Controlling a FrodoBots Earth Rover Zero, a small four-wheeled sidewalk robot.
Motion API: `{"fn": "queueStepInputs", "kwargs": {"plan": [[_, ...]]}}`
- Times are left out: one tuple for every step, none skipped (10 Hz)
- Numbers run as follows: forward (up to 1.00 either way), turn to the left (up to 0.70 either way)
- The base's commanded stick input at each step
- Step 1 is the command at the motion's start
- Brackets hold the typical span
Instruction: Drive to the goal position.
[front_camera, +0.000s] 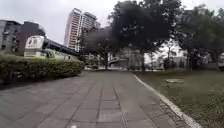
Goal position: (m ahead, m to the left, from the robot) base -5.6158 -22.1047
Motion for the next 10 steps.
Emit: {"fn": "queueStepInputs", "kwargs": {"plan": [[1.0,0.0],[1.0,0.0],[1.0,0.0],[1.0,0.0],[1.0,0.0],[1.0,0.0],[1.0,0.0],[1.0,0.0],[1.0,0.0],[1.0,0.0]]}}
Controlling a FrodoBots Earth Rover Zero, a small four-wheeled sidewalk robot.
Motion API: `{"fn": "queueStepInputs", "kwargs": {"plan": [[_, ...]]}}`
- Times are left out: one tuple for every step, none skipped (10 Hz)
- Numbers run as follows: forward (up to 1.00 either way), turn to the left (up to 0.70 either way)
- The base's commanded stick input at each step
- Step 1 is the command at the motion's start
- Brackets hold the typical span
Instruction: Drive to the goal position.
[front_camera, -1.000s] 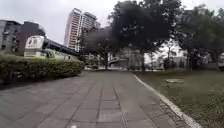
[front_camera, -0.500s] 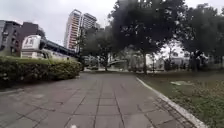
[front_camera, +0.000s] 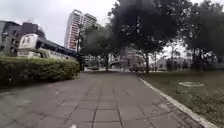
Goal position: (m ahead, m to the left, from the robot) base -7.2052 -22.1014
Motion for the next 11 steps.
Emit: {"fn": "queueStepInputs", "kwargs": {"plan": [[1.0,0.0],[1.0,0.0],[1.0,0.0],[1.0,0.0],[1.0,0.0],[1.0,0.0],[1.0,0.0],[1.0,0.0],[0.7,0.0],[0.0,-0.24],[0.0,-0.83]]}}
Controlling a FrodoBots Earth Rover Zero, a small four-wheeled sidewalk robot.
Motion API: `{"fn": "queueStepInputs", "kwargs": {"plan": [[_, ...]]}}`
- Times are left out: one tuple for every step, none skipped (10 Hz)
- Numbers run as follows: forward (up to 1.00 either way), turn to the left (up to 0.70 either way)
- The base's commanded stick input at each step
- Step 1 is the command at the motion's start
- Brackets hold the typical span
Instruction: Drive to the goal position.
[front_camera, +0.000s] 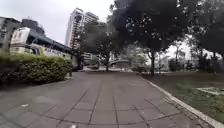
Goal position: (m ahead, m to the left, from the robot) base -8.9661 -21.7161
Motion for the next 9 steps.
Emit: {"fn": "queueStepInputs", "kwargs": {"plan": [[0.0,-1.0],[0.0,-0.04],[0.0,0.0],[0.0,0.0],[0.0,0.0],[0.0,0.0],[0.0,0.0],[0.0,0.0],[0.0,0.0]]}}
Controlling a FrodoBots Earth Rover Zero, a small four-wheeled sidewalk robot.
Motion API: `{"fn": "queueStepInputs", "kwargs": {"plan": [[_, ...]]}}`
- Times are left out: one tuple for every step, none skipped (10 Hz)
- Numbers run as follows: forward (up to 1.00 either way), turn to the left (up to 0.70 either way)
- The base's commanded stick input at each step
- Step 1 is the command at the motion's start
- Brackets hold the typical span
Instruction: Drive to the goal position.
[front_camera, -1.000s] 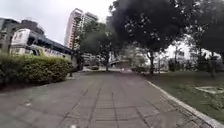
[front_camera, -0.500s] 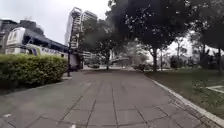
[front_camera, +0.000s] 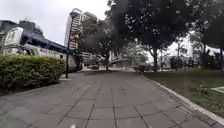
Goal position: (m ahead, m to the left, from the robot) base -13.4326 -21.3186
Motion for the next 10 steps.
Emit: {"fn": "queueStepInputs", "kwargs": {"plan": [[0.0,0.0],[0.0,0.0],[0.0,-0.37],[0.0,-0.92],[0.0,-1.0],[0.0,-1.0],[0.0,-1.0],[0.0,-1.0],[0.0,-1.0],[0.0,-1.0]]}}
